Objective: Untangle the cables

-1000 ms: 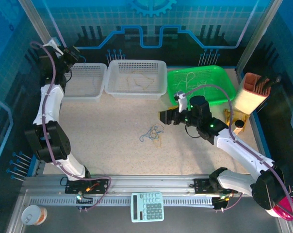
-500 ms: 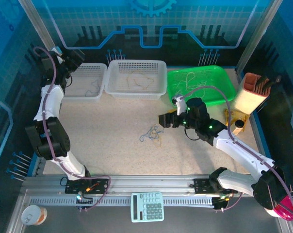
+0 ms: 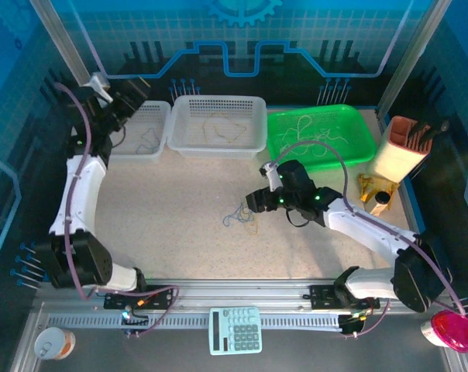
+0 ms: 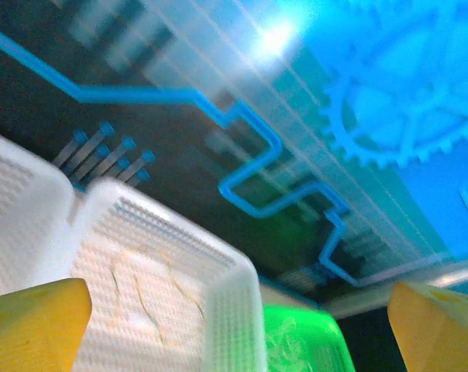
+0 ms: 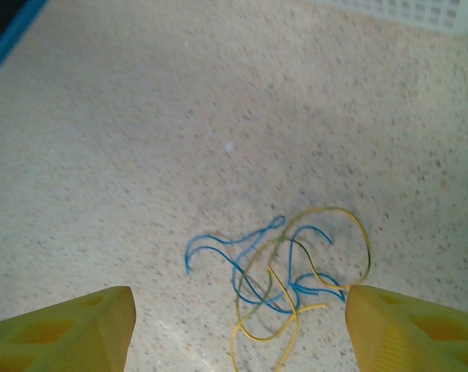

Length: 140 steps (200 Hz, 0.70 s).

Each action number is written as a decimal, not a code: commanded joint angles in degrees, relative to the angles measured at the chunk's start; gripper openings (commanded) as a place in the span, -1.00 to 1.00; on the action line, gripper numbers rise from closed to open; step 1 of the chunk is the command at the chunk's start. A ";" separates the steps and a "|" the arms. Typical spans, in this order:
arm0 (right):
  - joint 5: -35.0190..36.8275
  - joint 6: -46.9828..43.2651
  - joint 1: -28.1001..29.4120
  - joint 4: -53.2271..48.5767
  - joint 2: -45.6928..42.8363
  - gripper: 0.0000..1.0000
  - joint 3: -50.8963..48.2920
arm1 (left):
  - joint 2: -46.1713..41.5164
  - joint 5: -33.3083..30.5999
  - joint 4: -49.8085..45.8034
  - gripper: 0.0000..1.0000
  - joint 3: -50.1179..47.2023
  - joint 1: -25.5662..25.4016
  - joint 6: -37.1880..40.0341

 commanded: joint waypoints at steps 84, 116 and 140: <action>4.88 3.62 4.41 -2.34 13.09 0.25 1.43 | -18.47 -3.20 -1.21 0.98 -34.41 -15.93 -5.34; 5.33 3.94 5.72 -2.23 15.40 0.12 1.39 | -18.57 -3.04 -0.93 0.98 -35.88 -16.66 -5.42; 5.50 3.89 5.68 -2.13 16.53 0.03 4.01 | -17.57 -2.62 -0.63 0.98 -35.00 -16.92 -5.22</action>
